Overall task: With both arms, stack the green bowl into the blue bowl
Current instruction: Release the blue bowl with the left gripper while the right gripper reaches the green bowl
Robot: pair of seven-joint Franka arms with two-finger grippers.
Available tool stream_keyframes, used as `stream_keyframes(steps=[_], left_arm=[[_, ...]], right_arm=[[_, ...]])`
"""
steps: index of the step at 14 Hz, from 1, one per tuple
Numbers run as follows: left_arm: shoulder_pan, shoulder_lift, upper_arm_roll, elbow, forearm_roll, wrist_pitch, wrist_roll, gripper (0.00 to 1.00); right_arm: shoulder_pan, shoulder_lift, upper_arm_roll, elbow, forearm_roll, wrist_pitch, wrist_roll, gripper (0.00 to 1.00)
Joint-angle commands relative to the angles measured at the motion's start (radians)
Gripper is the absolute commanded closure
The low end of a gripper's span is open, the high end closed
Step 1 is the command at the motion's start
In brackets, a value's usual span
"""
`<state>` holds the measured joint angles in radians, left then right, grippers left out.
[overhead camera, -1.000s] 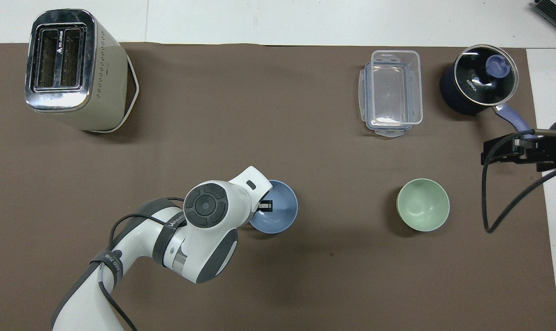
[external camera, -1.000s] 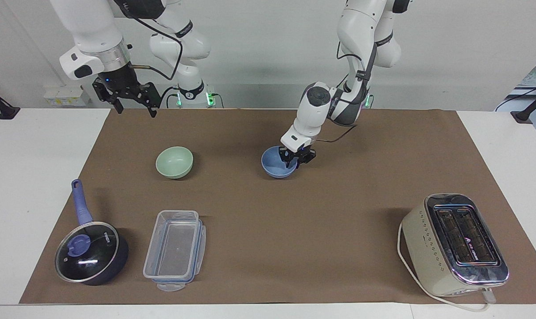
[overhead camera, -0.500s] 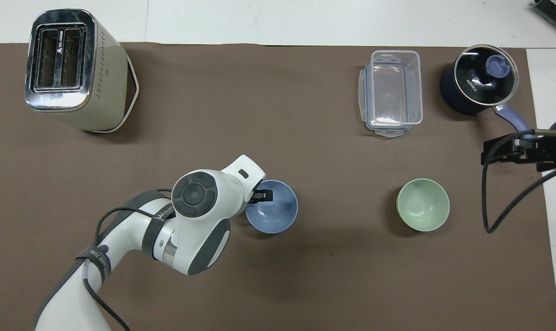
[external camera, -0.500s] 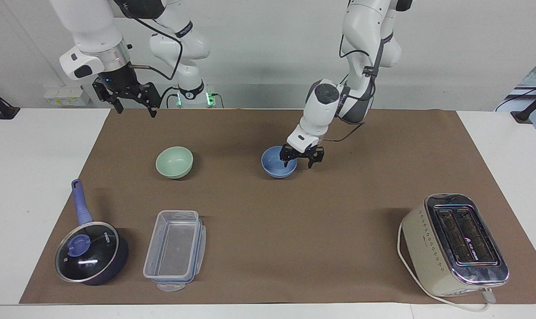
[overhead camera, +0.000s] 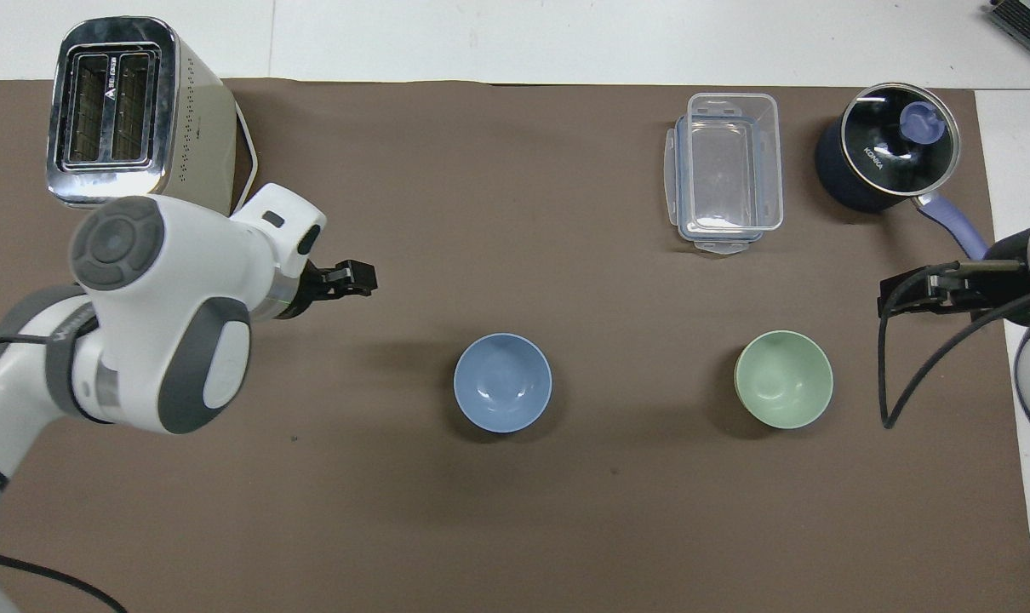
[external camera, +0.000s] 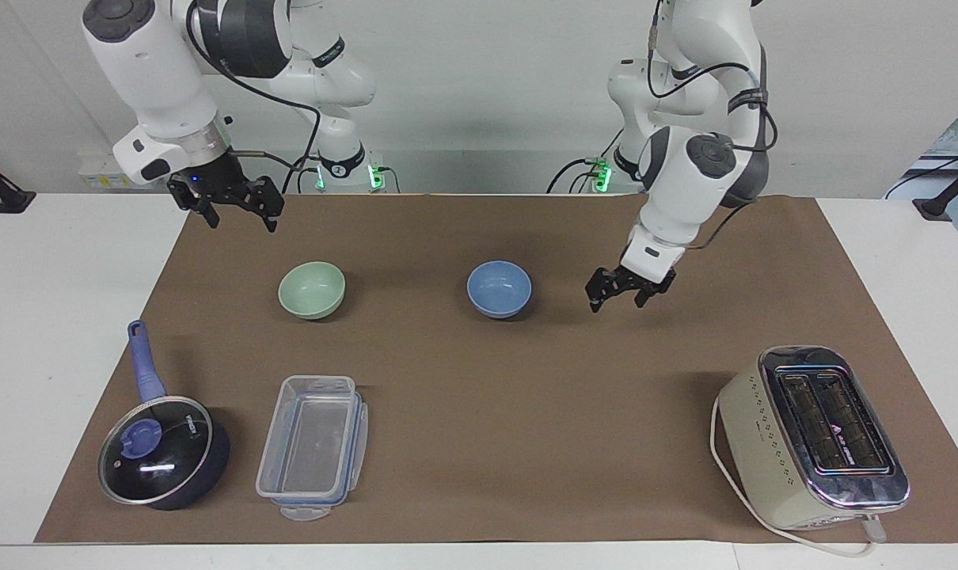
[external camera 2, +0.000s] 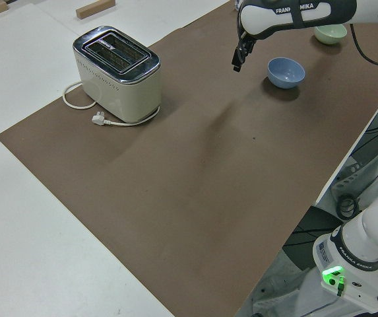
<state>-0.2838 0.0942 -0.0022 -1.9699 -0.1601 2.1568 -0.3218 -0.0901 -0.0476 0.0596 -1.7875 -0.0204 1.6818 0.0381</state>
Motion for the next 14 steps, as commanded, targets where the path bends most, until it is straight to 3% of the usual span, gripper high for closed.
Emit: stream_keyframes(steps=[1, 7, 10, 14], left_arm=[[0.119, -0.030, -0.010, 0.055, 0.001, -0.127, 0.183, 0.00], [0.293, -0.056, -0.009, 0.129, 0.043, -0.273, 0.434, 0.00], [0.299, -0.067, -0.009, 0.164, 0.106, -0.284, 0.425, 0.00], [0.302, -0.057, -0.009, 0.298, 0.157, -0.417, 0.423, 0.00]], right_arm=[[-0.037, -0.066, 0.002, -0.165, 0.025, 0.108, -0.069, 0.00], [-0.063, -0.060, 0.002, -0.375, 0.027, 0.288, -0.104, 0.00], [-0.049, -0.054, 0.002, -0.484, 0.027, 0.430, -0.104, 0.00], [-0.066, -0.002, 0.002, -0.507, 0.027, 0.508, -0.150, 0.00]])
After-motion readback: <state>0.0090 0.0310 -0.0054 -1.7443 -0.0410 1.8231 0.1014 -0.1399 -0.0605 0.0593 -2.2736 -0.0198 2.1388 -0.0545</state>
